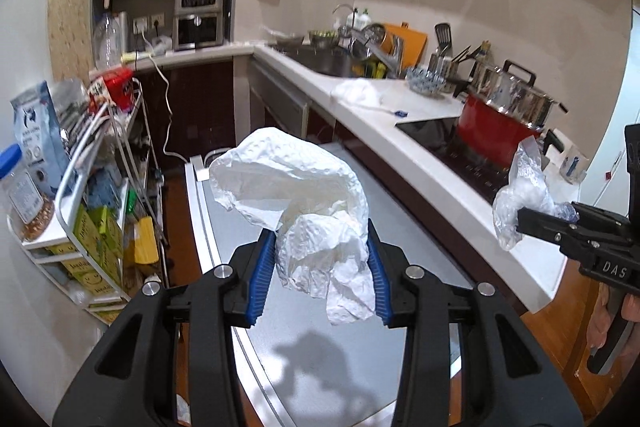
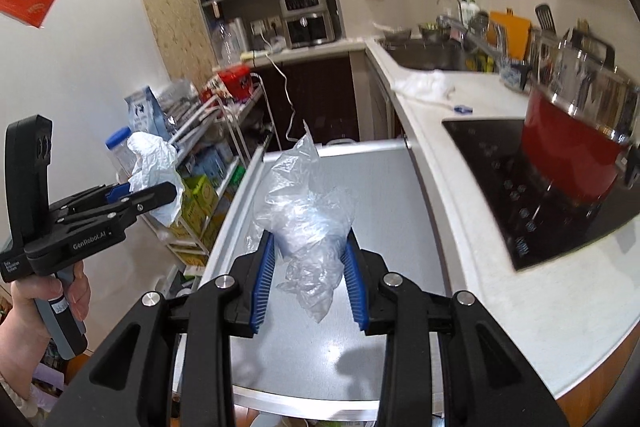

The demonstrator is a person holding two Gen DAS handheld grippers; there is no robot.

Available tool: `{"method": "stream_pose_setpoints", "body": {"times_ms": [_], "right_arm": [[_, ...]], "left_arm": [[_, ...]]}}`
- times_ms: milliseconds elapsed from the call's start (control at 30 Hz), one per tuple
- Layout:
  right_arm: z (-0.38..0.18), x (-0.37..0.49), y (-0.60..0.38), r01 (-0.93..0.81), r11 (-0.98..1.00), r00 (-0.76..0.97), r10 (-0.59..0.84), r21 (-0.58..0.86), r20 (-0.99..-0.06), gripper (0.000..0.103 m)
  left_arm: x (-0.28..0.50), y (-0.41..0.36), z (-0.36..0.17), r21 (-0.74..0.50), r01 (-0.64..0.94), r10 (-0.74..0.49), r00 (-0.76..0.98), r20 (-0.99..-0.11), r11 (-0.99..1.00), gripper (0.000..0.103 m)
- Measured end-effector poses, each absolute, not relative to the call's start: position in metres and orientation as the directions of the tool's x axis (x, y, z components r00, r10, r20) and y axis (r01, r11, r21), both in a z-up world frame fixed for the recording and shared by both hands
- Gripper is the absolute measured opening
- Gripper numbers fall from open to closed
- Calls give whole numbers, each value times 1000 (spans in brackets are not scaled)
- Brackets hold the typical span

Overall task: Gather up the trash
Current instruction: 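Lift the tissue with the left gripper while the right carries the plastic wrap to the paper bag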

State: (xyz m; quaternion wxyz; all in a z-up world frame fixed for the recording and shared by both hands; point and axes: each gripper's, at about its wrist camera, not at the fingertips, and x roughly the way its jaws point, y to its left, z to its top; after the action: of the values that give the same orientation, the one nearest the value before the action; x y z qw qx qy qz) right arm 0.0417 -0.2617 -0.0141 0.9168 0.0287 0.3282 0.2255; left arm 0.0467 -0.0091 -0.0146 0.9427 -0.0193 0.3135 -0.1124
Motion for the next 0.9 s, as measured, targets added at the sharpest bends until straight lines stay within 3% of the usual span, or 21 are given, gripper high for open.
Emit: {"method": "stream_pose_setpoints", "body": {"times_ms": [667,800,900], "right_arm": [[47,-45,-283,-528,822,695,562,213,-448,33],[35,-62,-281,-579,779,616,611,240,-496,33],[7,-73,-276,-597,766,536,603,240,-591,33]], "left_arm": [[-44,-37,30,-58,247,-244,845,-476,967,42],[-63,-45,23,-38,287,-267,825,-499,957,42],[-78,-56,5,-26,340,-296,778,-554,940,42]]}}
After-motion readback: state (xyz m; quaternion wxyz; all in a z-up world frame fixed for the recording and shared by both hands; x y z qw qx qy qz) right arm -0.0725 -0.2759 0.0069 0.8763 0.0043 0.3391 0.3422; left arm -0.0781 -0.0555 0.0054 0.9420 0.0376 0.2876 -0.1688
